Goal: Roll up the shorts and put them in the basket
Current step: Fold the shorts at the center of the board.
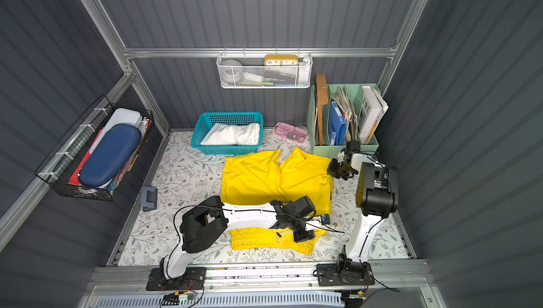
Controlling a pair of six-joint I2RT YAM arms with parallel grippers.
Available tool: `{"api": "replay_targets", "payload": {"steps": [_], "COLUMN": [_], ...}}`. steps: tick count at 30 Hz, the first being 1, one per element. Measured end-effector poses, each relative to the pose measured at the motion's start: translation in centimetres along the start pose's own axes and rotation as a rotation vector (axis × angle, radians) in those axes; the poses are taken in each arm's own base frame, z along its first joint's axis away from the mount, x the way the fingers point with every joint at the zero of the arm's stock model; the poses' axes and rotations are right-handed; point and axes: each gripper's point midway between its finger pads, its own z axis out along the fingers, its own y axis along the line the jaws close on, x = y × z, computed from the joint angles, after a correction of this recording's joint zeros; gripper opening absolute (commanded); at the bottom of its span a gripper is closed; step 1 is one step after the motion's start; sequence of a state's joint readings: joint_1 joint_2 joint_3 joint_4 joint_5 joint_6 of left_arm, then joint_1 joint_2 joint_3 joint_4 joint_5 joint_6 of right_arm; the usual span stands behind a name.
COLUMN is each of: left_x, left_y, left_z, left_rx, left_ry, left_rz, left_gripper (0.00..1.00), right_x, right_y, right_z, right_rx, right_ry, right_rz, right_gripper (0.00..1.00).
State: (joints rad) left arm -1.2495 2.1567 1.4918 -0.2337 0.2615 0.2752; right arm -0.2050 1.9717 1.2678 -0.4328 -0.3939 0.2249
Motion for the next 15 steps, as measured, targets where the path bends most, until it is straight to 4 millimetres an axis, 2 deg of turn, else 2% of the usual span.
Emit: {"api": "replay_targets", "payload": {"steps": [4,9,12,15], "left_x": [-0.6,-3.1,-5.8,-7.7], "left_y": [0.0,0.1,0.2,0.1], "left_z": [-0.4,-2.0,-4.5,-8.2], "left_rx": [-0.003,-0.025,-0.063,-0.108], "left_ry": [-0.015,-0.088,-0.187,-0.287], "left_rz": [0.006,0.033,0.058,0.068], "left_gripper": [0.00,0.00,0.00,0.00], "right_x": [0.1,-1.4,-1.3,0.1], "right_y": [0.5,3.5,6.3,10.5], "right_z": [-2.2,-6.9,-8.8,-8.8], "right_rx": [0.001,-0.060,-0.105,-0.146], "right_ry": [-0.059,-0.185,-0.226,-0.203], "right_rz": [-0.015,-0.083,-0.171,-0.302], "right_gripper": [0.00,0.00,0.00,0.00]}}
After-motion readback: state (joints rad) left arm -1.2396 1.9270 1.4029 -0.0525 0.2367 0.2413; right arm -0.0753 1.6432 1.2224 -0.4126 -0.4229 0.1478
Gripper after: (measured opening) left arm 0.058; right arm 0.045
